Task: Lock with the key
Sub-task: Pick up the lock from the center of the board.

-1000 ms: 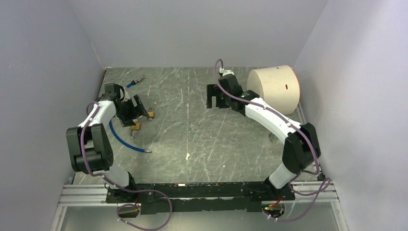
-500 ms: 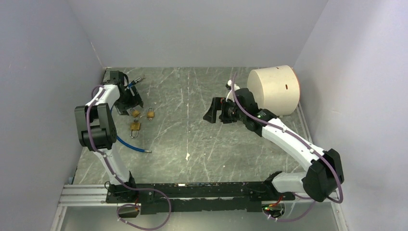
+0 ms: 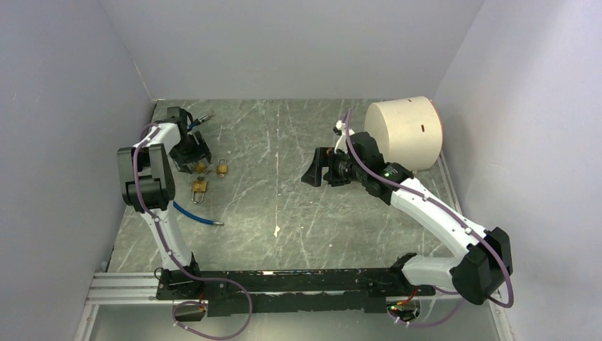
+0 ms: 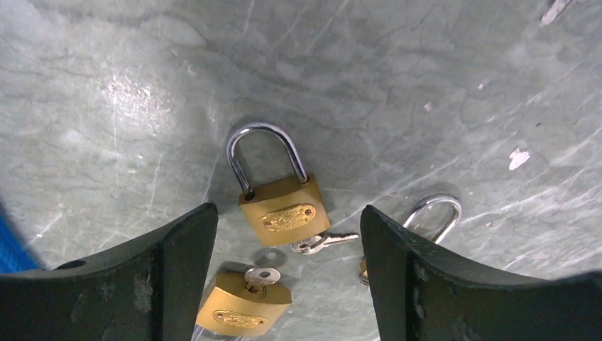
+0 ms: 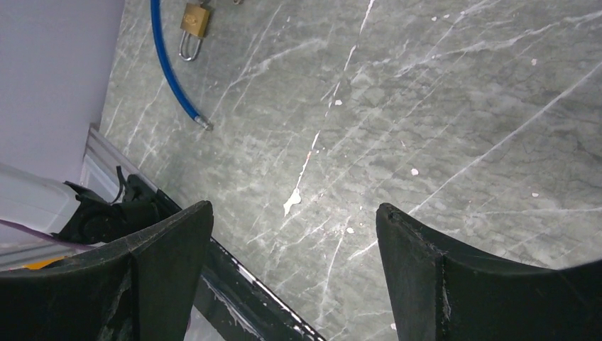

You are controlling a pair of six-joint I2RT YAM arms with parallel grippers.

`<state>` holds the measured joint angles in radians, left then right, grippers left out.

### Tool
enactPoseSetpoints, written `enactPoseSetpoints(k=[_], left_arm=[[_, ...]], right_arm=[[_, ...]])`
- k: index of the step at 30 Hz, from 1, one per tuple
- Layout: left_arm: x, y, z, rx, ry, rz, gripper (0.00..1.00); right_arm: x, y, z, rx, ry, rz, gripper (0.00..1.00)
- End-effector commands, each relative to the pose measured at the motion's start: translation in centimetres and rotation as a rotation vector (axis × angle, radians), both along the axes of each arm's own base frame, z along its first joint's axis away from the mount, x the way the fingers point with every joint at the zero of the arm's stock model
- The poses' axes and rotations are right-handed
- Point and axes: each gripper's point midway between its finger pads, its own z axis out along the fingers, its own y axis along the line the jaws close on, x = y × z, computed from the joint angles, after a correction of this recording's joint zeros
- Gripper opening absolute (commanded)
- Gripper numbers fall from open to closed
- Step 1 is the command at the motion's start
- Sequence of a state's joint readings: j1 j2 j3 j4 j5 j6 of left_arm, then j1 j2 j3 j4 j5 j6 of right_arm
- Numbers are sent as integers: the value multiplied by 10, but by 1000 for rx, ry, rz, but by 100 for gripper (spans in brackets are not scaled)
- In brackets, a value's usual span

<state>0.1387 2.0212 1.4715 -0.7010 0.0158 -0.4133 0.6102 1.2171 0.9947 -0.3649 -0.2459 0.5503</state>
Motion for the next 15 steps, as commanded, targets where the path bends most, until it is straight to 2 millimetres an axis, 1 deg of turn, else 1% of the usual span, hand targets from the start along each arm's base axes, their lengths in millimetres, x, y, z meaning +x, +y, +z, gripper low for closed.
enactPoseSetpoints(k=[1,3,4,7,10,15], left_arm=[[15,6,-3,14,-11,11,77],[16,6,-7,13,-4,11,73],[15,10,-9,34,3,23,72],[13,15,-10,57,12,38,71],[12,13,-9,50,6,35,67],[4,7,-11,26,18,16,64]], right_arm=[[0,5,18,11,-27,18,87],[-2,4,17,11,-21,21,87],[-3,5,16,13,-16,21,87],[-5,6,14,23,-3,21,86],[-7,8,9,27,16,22,86],[-7,9,4,11,34,18,86]])
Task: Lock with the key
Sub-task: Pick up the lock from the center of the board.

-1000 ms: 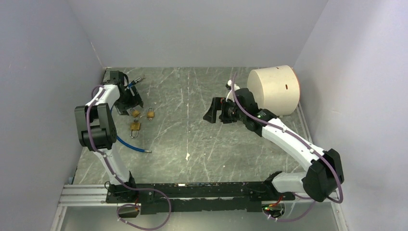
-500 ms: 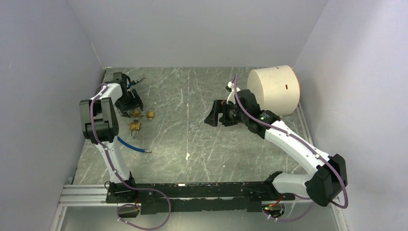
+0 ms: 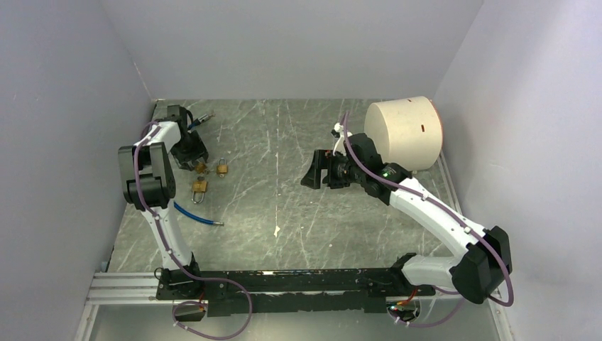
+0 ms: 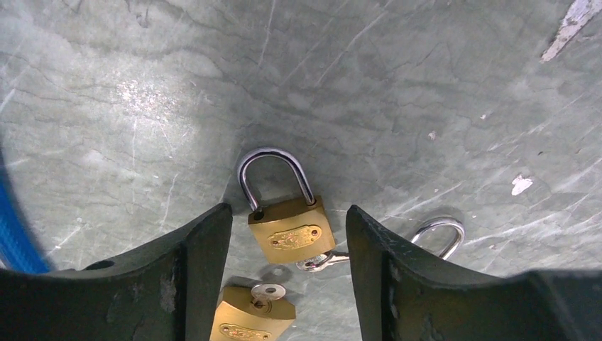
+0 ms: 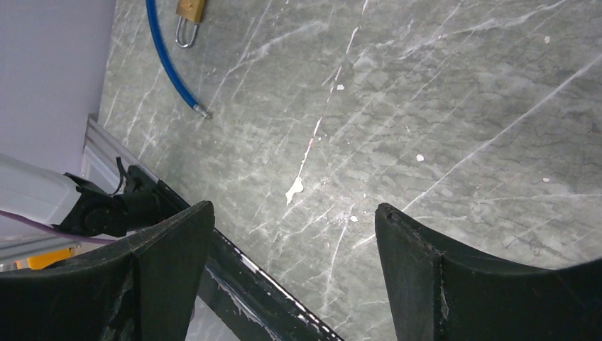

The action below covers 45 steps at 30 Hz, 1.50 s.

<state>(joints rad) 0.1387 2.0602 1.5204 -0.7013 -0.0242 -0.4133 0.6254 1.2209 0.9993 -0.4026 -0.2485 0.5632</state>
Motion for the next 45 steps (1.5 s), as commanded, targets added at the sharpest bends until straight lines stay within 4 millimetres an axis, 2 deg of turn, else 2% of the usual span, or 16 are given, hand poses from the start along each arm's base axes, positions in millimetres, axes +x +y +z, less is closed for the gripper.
enactPoseSetpoints(k=[1,15,19,21,26,30,33,35,37,39,40,45], left_arm=[[-9,-2,-9,-10,25,4,64],[-18,-13,-24,88,131,-71,59],[-22,-13,-31,90,164,-75,45],[-19,-15,-28,83,149,-74,37],[-9,-17,-1,88,44,-74,21],[1,-26,45,53,-92,-84,3],[1,-38,85,15,-198,-107,2],[-2,-55,115,-28,-291,-156,3],[-12,-71,129,-66,-328,-181,3],[-24,-88,136,-107,-344,-203,3],[-31,-104,138,-130,-350,-237,3],[-68,-153,134,-225,-346,-296,3]], right_arm=[[2,8,9,23,-4,7,86],[3,7,-7,-30,37,-11,85],[4,8,-8,-32,44,-12,84],[4,9,-8,-35,45,-9,84],[2,8,-11,-42,56,-16,84],[-1,9,-14,-17,64,-20,84],[-4,11,-18,9,73,-24,84],[-6,11,-21,25,80,-28,84],[-7,12,-24,43,85,-36,84],[-8,13,-24,67,86,-47,84],[-9,14,-25,80,86,-49,84],[-11,16,-27,147,90,-68,84]])
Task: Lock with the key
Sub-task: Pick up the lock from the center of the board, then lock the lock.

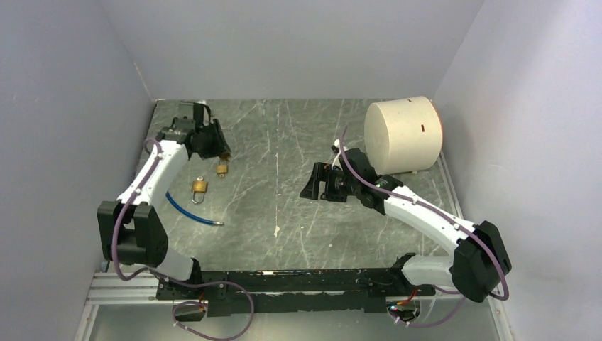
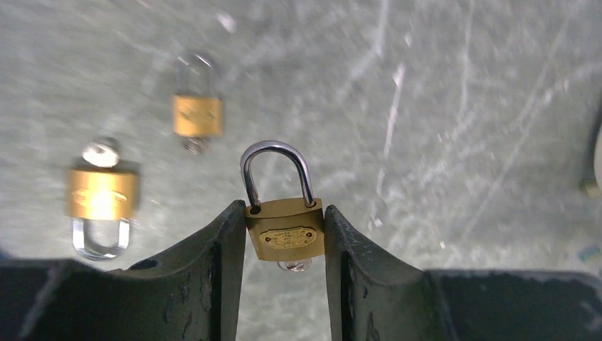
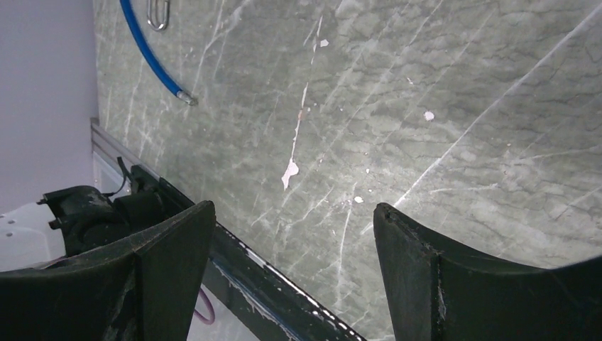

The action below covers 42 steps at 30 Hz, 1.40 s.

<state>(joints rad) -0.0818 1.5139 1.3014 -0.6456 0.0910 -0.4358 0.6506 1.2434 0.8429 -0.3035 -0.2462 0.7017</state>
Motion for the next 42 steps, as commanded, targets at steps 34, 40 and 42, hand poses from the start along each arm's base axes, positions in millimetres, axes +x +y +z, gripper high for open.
enactPoseSetpoints(k=[34,40,42], left_arm=[[-145,-181,6,-595,26,-90,3],[-149,-186,15,-600,7,-101,3],[-150,-188,17,-604,9,-108,3]], right_arm=[[-21,75,52,427,-259,39,58],[-21,85,55,427,-288,46,54],[-21,87,53,419,-286,44,51]])
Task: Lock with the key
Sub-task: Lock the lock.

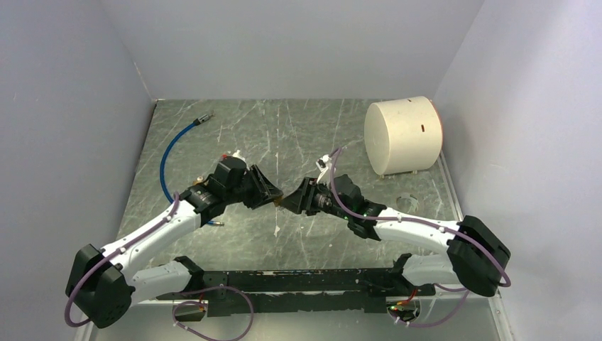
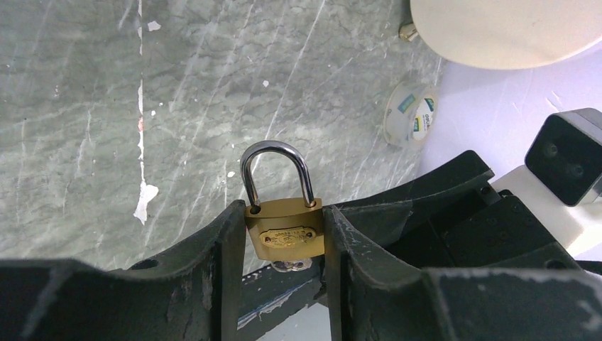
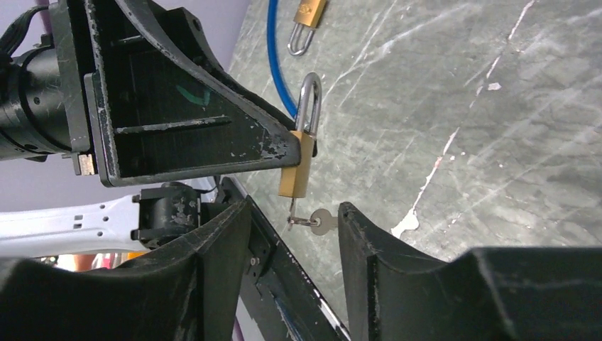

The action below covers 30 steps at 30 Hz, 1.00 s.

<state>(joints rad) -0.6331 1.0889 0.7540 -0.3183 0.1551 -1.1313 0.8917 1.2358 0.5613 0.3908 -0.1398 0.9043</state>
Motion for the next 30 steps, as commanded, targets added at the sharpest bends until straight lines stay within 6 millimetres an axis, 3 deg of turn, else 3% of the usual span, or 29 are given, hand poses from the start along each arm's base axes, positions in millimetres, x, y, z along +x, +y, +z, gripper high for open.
enactPoseSetpoints(k=[1,19,30], left_arm=[[7,-7,29,-71,-71,15,3],[-4,-13,39,-124,-70,0,3],[-5,-11,37,-127,-69,20,2]], right_arm=[[12,13,33,68,-95,-18,49],[18,21,39,112,-103,-53,35],[17,17,34,122,-92,-70,10]])
